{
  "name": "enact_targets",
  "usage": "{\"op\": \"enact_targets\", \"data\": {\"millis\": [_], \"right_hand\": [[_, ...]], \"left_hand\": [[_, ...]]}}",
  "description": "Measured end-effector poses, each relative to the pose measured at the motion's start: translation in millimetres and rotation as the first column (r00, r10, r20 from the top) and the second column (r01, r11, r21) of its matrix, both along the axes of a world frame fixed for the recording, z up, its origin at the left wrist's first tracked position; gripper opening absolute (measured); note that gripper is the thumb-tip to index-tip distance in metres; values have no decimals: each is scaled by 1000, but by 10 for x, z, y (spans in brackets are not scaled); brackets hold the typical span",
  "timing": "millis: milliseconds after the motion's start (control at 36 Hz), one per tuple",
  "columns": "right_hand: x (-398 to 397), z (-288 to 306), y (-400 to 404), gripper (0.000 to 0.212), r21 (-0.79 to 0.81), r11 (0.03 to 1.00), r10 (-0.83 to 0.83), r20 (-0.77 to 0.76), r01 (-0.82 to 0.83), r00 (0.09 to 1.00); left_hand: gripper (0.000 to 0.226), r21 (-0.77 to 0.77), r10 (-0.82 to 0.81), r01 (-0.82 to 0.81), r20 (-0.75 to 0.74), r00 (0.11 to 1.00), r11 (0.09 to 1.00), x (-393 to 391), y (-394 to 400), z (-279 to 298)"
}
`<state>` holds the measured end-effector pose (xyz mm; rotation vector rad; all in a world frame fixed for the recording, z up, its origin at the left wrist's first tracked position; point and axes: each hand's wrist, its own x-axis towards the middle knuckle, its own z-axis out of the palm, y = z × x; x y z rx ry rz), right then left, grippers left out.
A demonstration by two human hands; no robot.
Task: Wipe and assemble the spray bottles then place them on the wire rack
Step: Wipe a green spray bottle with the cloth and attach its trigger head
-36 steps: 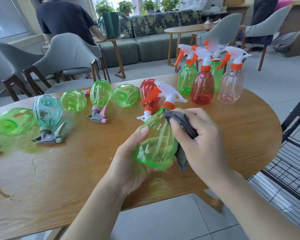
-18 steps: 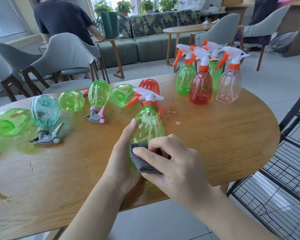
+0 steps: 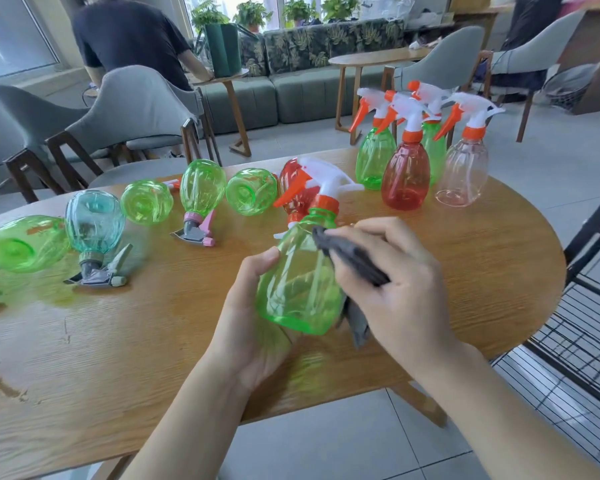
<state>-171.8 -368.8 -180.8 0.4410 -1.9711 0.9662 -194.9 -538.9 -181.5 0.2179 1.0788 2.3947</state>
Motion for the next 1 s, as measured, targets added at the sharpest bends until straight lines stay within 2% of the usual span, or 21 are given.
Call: {"op": "enact_targets", "data": {"millis": [83,167,250,361,528,667,806,917,1000], "right_hand": [[-48,73,100,20,-106,994,39,73,-32,997],[-51,75,123,21,-158,987,58,109,-40,992],[0,37,55,19,-153,987,74,102,-58,992],[52,26,-21,18,-112,991,85,66,-77,994],[5,93,66,18,-105,995,7,76,1,997],[80,20,-18,17,-30,999,-11,60,13,998],[192,-98,-192,21,75,996,40,-23,-38,999],[230,-124,-282,17,201,979,59,-89,-40,994],[229,-100,-286,23,272,962,40,-101,-11,994]], "left_hand": [[54,-6,-108,108,-20,994,994,11,2,-10],[65,4,-132,132,-20,991,991,22,9,10],[71,7,-116,117,-44,992,993,15,-1,0],[66,-25,-115,114,-78,990,993,20,-17,-8],[64,-75,-150,144,-80,985,987,22,-7,-30],[58,-70,-81,82,5,997,994,21,-17,-27],[56,-29,26,-24,58,998,999,1,-35,1],[54,21,29,-32,97,995,999,-11,-44,-26],[55,55,29,-34,87,996,998,-19,-43,-64]]}}
